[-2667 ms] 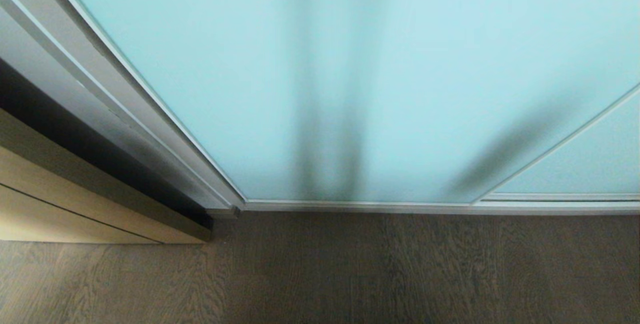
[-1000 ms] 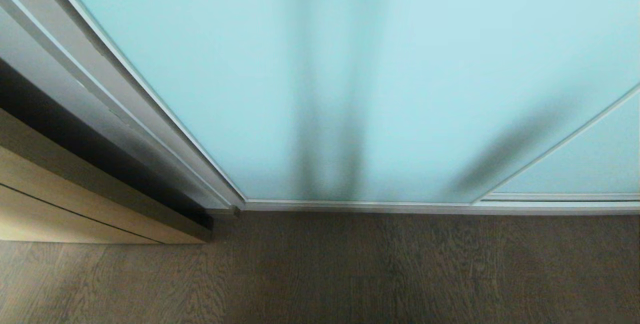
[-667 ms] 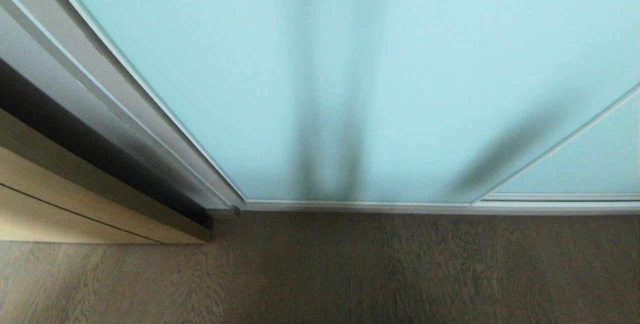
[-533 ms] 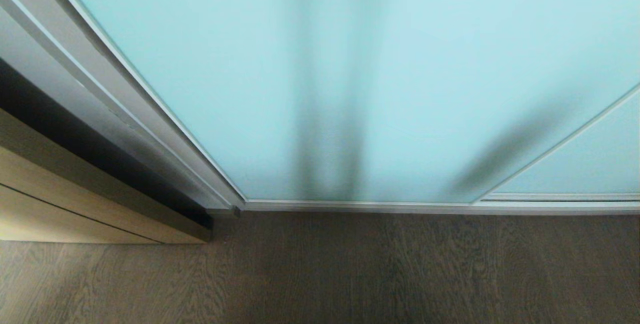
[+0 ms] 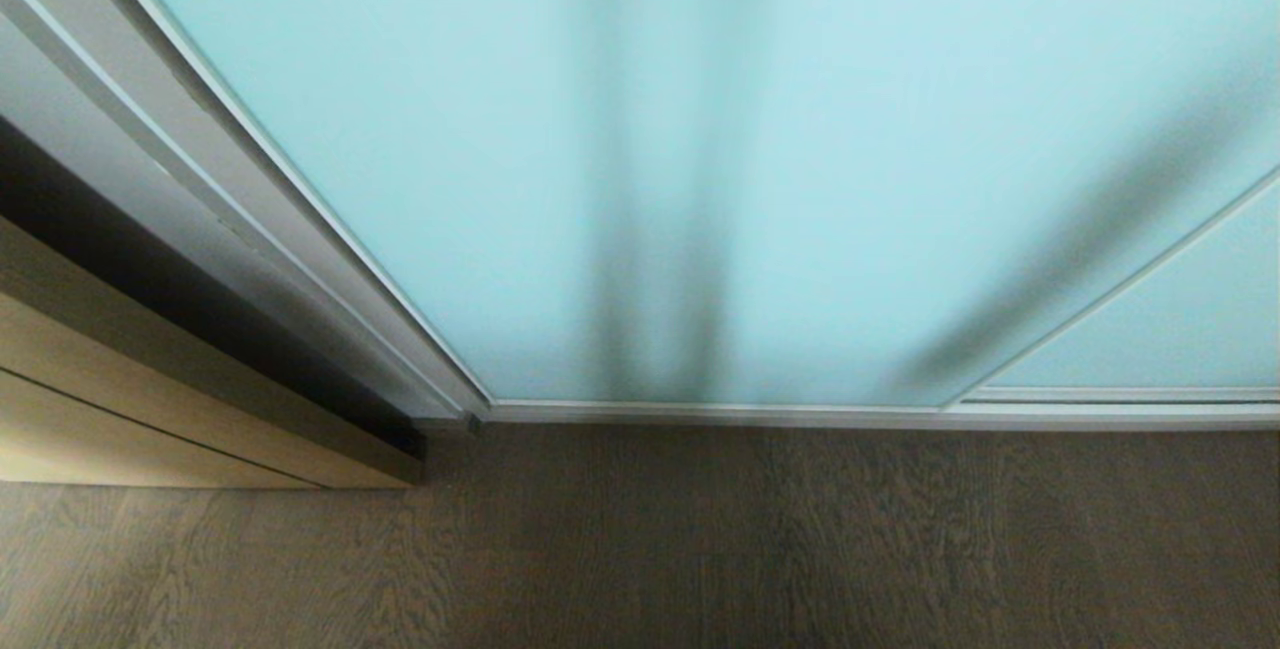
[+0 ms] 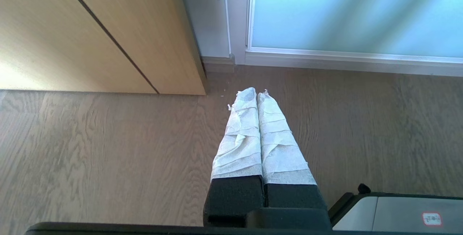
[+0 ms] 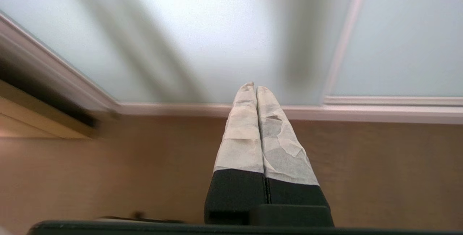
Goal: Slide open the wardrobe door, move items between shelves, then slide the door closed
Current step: Open the door
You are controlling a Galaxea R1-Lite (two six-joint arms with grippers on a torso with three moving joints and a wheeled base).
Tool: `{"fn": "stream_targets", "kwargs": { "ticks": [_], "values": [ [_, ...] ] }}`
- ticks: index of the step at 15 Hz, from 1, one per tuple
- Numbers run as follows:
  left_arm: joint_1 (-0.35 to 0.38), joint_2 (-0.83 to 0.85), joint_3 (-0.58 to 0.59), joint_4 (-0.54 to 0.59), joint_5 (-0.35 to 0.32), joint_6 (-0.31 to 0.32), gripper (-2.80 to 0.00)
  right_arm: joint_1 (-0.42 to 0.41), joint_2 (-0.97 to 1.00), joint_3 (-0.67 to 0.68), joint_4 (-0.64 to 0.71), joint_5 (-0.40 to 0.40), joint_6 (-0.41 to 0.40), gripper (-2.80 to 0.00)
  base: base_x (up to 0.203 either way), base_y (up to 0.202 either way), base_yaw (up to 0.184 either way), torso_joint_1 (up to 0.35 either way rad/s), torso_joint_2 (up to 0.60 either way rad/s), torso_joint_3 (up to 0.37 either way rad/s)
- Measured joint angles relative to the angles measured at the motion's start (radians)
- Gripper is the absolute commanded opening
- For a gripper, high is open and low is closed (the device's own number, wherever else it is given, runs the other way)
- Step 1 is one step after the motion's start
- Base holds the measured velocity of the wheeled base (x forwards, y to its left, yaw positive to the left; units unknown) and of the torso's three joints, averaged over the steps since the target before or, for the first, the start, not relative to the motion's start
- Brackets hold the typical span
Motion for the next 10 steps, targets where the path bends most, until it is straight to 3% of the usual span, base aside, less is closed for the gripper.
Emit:
{"fn": "stream_targets", "kwargs": {
  "ticks": [5, 10],
  "values": [
    [0.000, 0.000, 0.000, 0.000, 0.000, 0.000, -2.80, 0.013, 0.284, -0.222, -0.052, 0.024, 0.137, -2.80, 0.000, 0.000, 0.000, 0.000, 0.00, 0.000],
    [0.000, 0.000, 0.000, 0.000, 0.000, 0.000, -2.80, -0.005, 0.506, -0.284, -0.242, 0.017, 0.102, -2.80, 0.000, 0.000, 0.000, 0.000, 0.00, 0.000]
  ]
}}
